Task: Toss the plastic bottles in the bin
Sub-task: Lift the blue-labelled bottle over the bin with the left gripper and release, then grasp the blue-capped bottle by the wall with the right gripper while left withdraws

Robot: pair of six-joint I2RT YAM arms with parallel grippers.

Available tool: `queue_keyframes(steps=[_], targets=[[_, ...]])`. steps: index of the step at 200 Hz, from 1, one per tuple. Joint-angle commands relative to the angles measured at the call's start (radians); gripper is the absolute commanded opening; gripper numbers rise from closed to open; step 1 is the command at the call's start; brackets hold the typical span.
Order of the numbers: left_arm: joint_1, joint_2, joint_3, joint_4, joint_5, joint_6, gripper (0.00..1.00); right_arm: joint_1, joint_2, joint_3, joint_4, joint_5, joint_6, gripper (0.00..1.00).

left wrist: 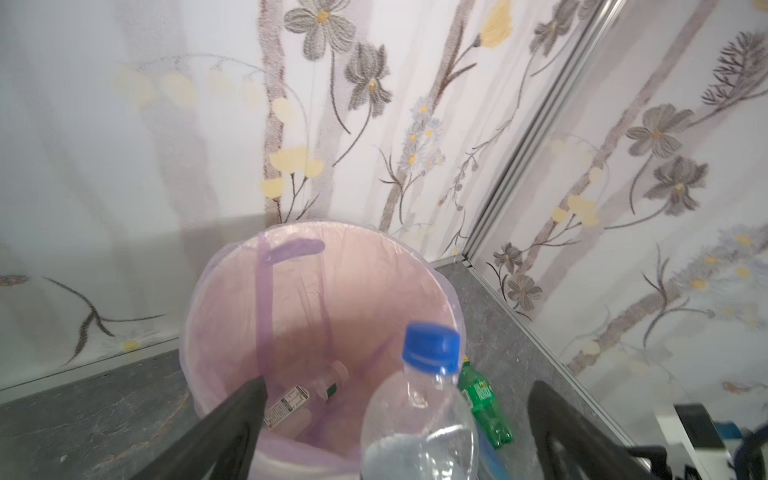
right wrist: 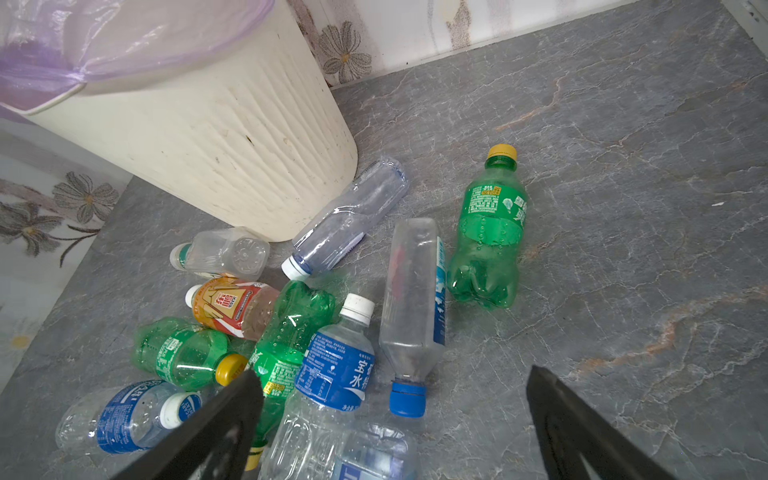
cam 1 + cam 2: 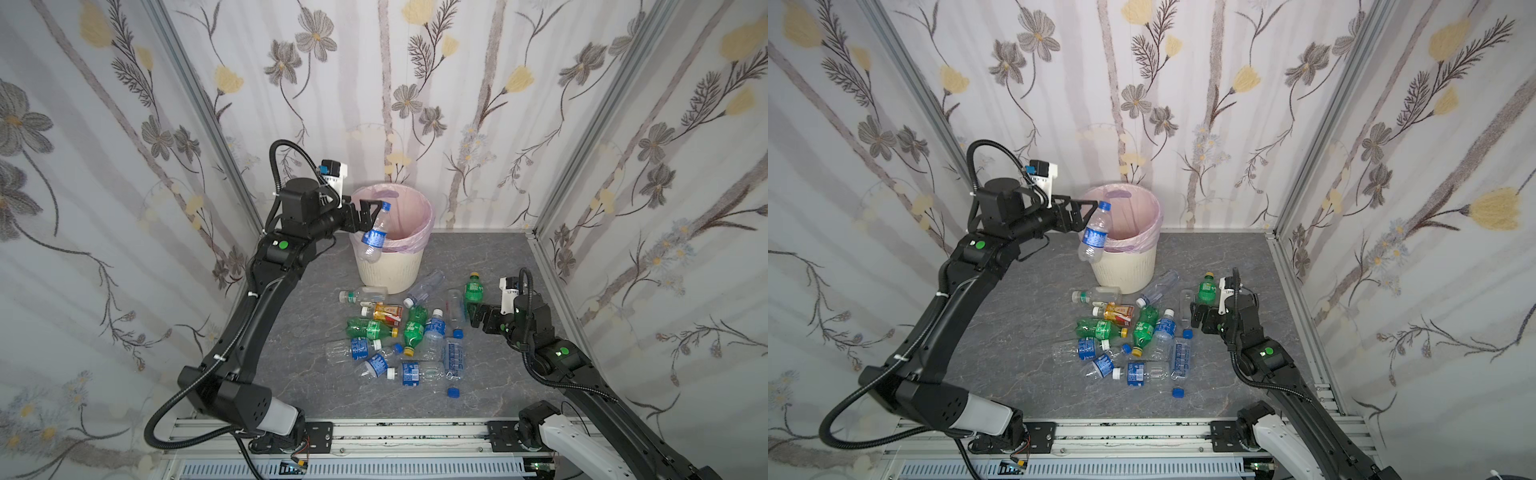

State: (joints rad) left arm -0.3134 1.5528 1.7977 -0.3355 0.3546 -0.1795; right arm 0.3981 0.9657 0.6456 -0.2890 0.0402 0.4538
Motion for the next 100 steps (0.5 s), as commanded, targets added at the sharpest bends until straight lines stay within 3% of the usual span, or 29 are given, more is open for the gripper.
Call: queue_keyframes(steps=[1, 41, 100], targets=[[-0.002, 0.039, 0.055, -0.019, -0.050, -0.113, 1.00, -0.006, 0.010, 0.025, 0.053, 0.011, 0.034, 1.00], [0.003, -0.145, -0.182, -0.019, -0.198, -0.092, 1.00, -0.060, 0.028, 0.028, 0.063, -0.029, 0.031, 1.00], [0.008, -0.558, -0.764, -0.020, -0.180, -0.274, 1.00, -0.054, 0.088, 0.035, -0.075, -0.185, 0.033, 0.92]])
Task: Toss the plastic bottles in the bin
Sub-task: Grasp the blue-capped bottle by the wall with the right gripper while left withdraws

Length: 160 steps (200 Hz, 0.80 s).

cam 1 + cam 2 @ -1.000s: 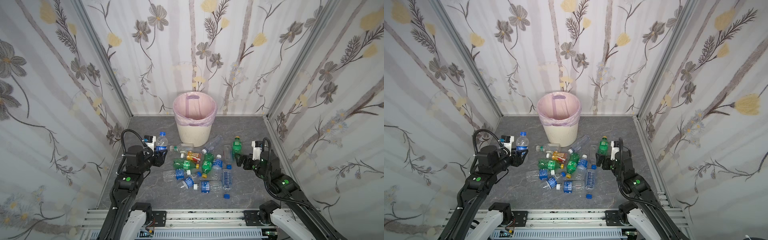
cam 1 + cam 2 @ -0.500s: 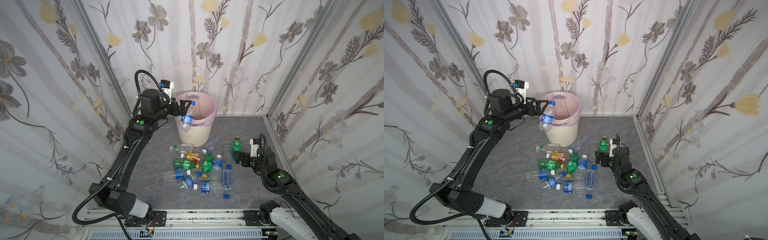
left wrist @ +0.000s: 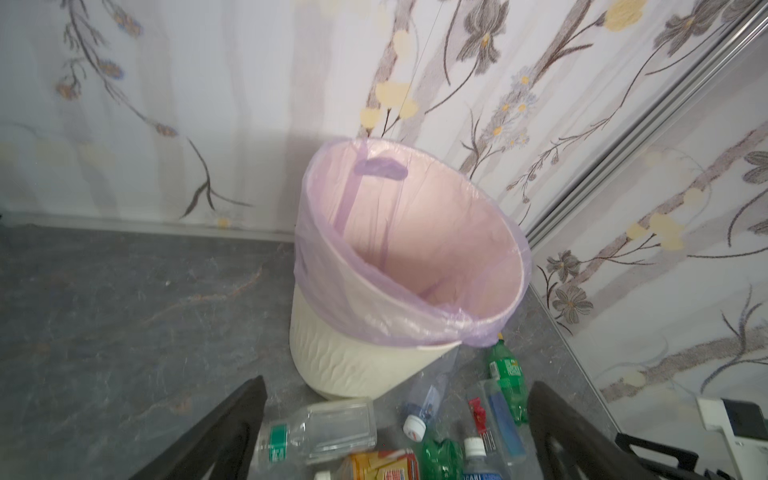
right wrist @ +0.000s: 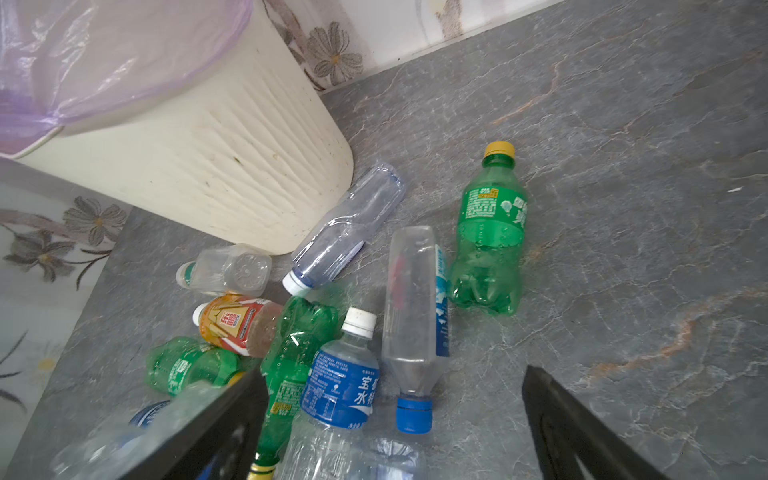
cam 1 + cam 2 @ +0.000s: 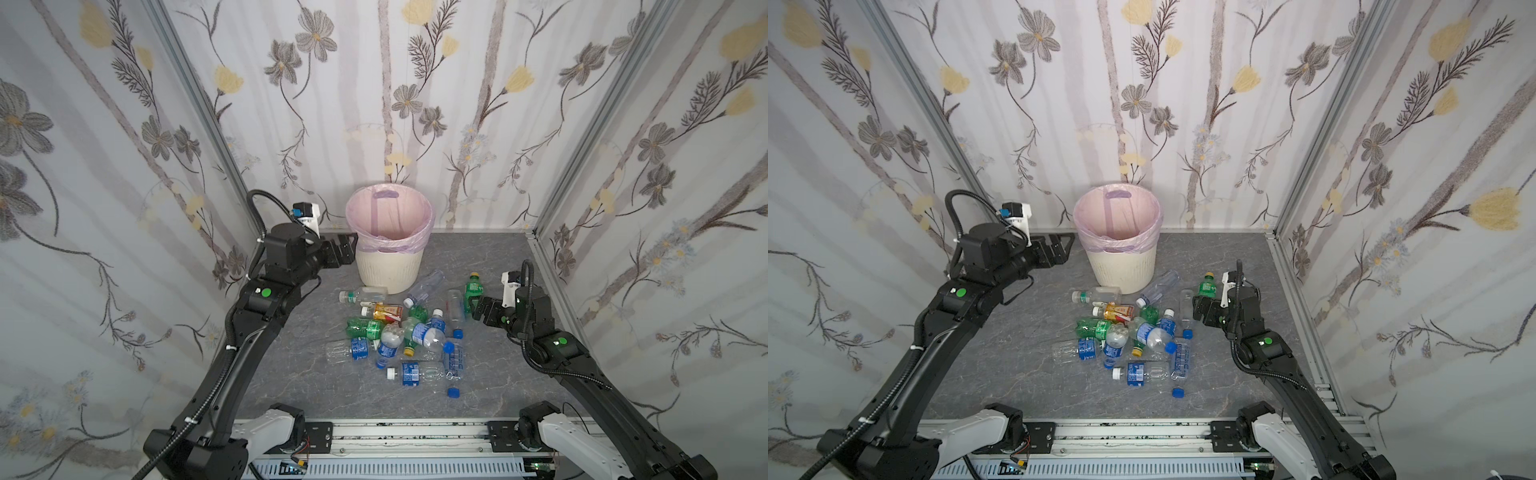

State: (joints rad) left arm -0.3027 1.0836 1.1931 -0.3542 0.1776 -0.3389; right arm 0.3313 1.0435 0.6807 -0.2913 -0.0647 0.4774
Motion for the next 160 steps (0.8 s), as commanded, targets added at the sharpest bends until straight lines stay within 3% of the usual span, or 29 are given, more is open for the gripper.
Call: queue_keyframes(steps=[1, 41, 120, 160], targets=[[-0.002, -0.093, -0.167, -0.002, -0.003, -0.119, 1.00, 0.014, 0.010, 0.000, -0.075, -0.081, 0.011, 0.92], [-0.006, -0.193, -0.351, -0.010, -0.004, -0.173, 0.99, 0.020, -0.025, 0.001, -0.181, -0.021, 0.012, 0.90], [-0.006, -0.180, -0.375, -0.015, -0.004, -0.164, 1.00, -0.057, -0.075, -0.059, -0.188, 0.278, 0.114, 0.92], [-0.006, -0.163, -0.394, -0.015, 0.000, -0.148, 1.00, -0.160, -0.072, -0.050, -0.173, 0.269, 0.109, 0.90]])
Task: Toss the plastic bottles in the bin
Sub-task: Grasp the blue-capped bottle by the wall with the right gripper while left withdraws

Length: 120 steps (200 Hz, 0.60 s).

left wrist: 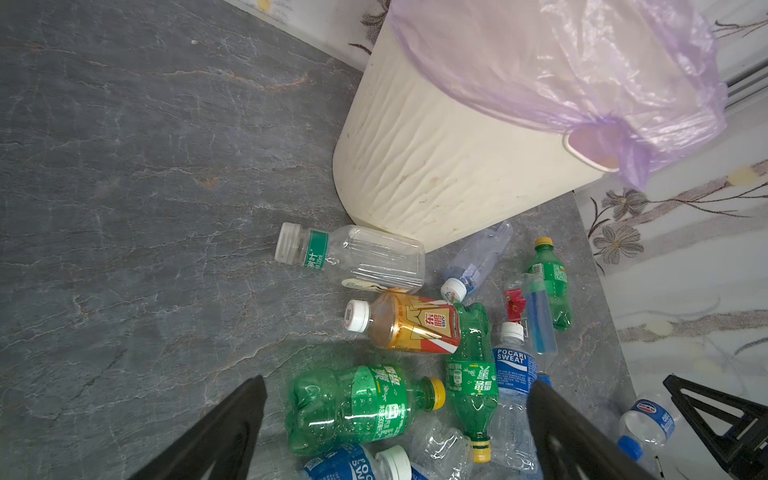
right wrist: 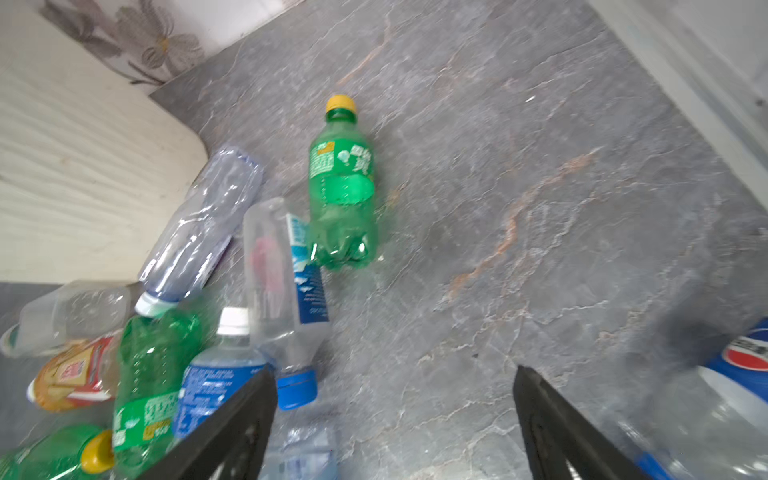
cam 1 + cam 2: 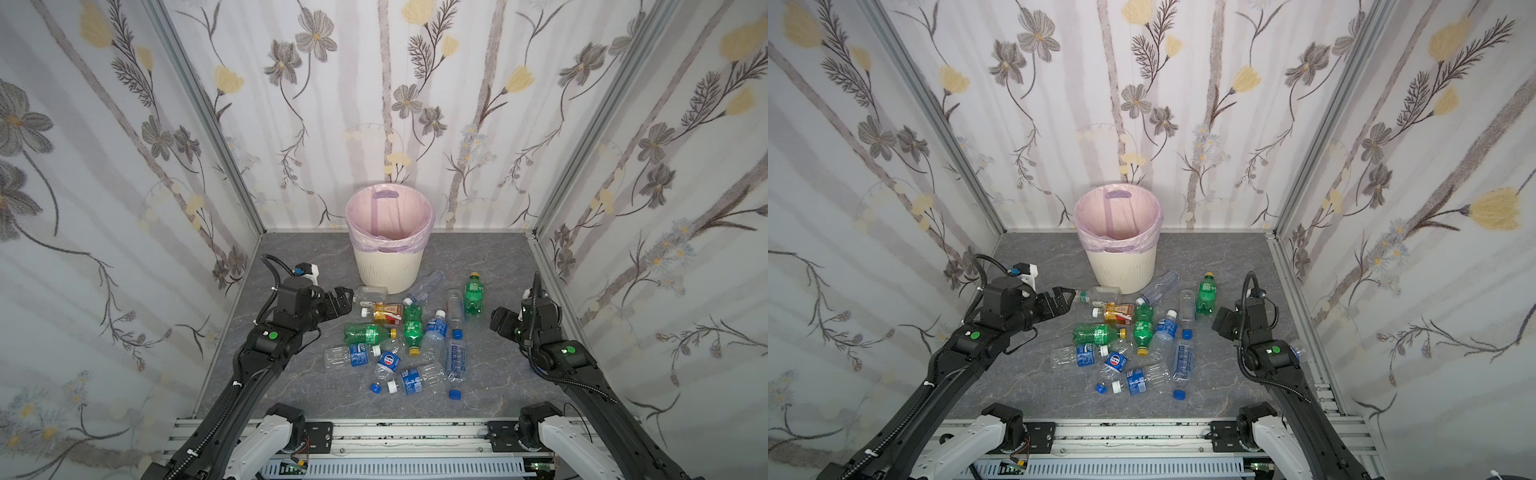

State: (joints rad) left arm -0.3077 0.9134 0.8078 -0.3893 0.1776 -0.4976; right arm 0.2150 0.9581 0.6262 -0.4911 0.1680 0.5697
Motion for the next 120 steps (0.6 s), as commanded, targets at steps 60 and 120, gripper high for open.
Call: queue_keyframes(steps=[60, 120], targets=[[0.000, 0.011, -0.018, 0.020, -0.004, 0.048, 1.00, -0.143, -0.028, 0.010, -0.016, 0.071, 0.072, 0.92], [0.000, 0.068, -0.001, 0.023, 0.009, 0.092, 1.00, -0.346, 0.031, 0.046, 0.024, 0.007, 0.055, 0.92]])
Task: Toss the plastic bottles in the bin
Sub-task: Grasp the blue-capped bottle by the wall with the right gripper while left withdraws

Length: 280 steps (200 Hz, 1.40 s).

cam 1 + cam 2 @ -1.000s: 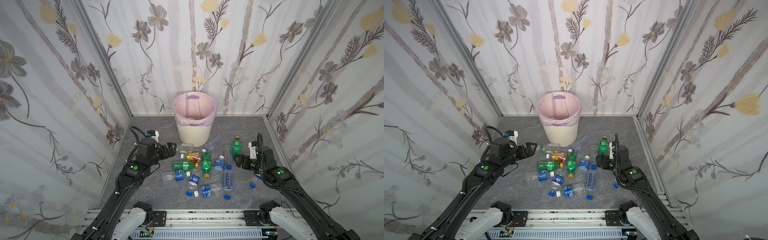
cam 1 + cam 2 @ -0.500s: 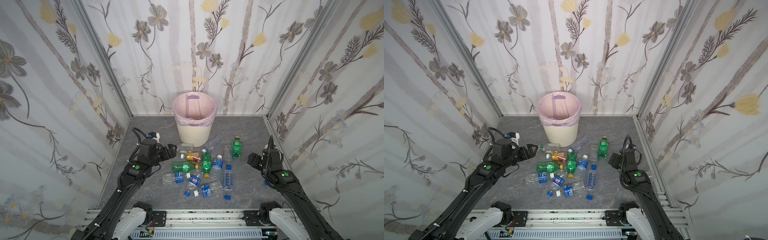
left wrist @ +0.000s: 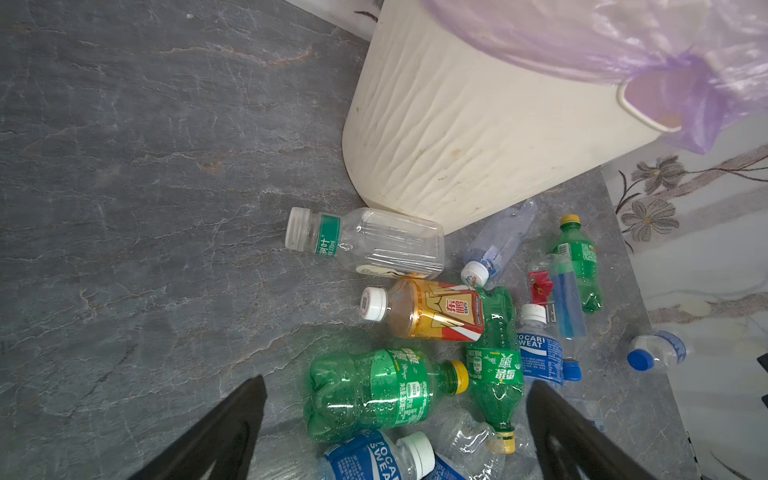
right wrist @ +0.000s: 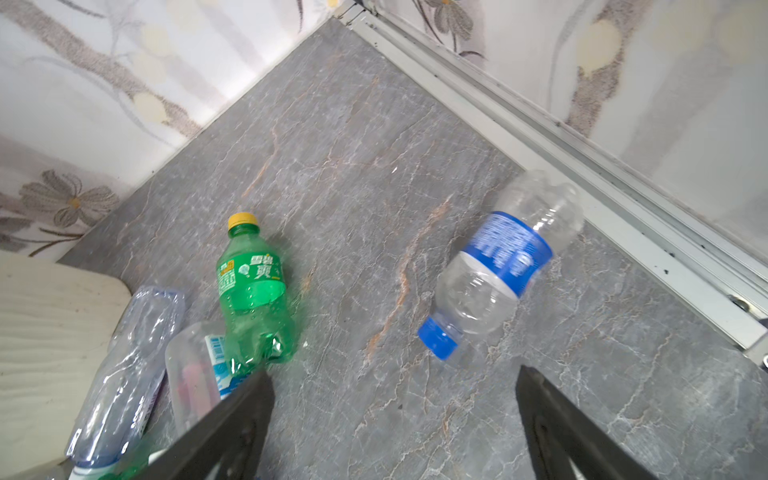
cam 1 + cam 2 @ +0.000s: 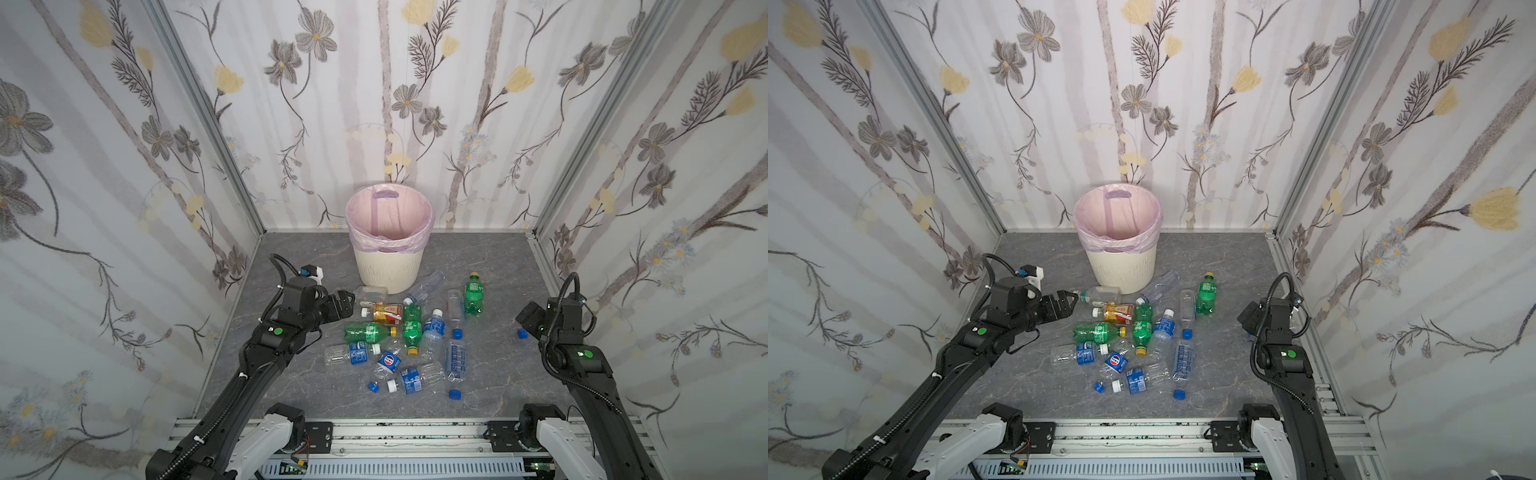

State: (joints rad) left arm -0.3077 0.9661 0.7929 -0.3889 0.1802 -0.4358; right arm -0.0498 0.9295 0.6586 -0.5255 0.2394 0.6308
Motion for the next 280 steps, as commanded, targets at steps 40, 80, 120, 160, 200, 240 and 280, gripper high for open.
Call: queue_keyframes(steps=[40, 80, 120, 160, 200, 240, 280], targets=[[0.000, 0.016, 0.018, 0.024, 0.014, 0.043, 1.00, -0.246, 0.230, -0.022, 0.256, -0.205, 0.009, 0.89], [0.001, 0.016, 0.004, 0.024, 0.013, 0.056, 1.00, -0.288, 0.577, 0.165, 0.318, -0.265, -0.022, 0.83], [0.001, -0.008, -0.012, 0.024, 0.019, 0.046, 1.00, -0.295, 0.843, 0.305, 0.303, -0.272, -0.049, 0.83], [0.003, -0.045, -0.027, 0.024, 0.020, 0.043, 1.00, -0.297, 0.928, 0.322, 0.308, -0.304, -0.072, 0.76], [0.003, -0.041, -0.028, 0.024, 0.024, 0.042, 1.00, -0.297, 0.948, 0.325, 0.296, -0.304, -0.116, 0.70], [0.003, -0.045, -0.032, 0.024, 0.008, 0.033, 1.00, -0.295, 0.950, 0.332, 0.283, -0.320, -0.157, 0.47], [0.007, -0.078, -0.065, 0.024, -0.052, 0.005, 1.00, -0.267, 0.871, 0.322, 0.235, -0.291, -0.214, 0.45]])
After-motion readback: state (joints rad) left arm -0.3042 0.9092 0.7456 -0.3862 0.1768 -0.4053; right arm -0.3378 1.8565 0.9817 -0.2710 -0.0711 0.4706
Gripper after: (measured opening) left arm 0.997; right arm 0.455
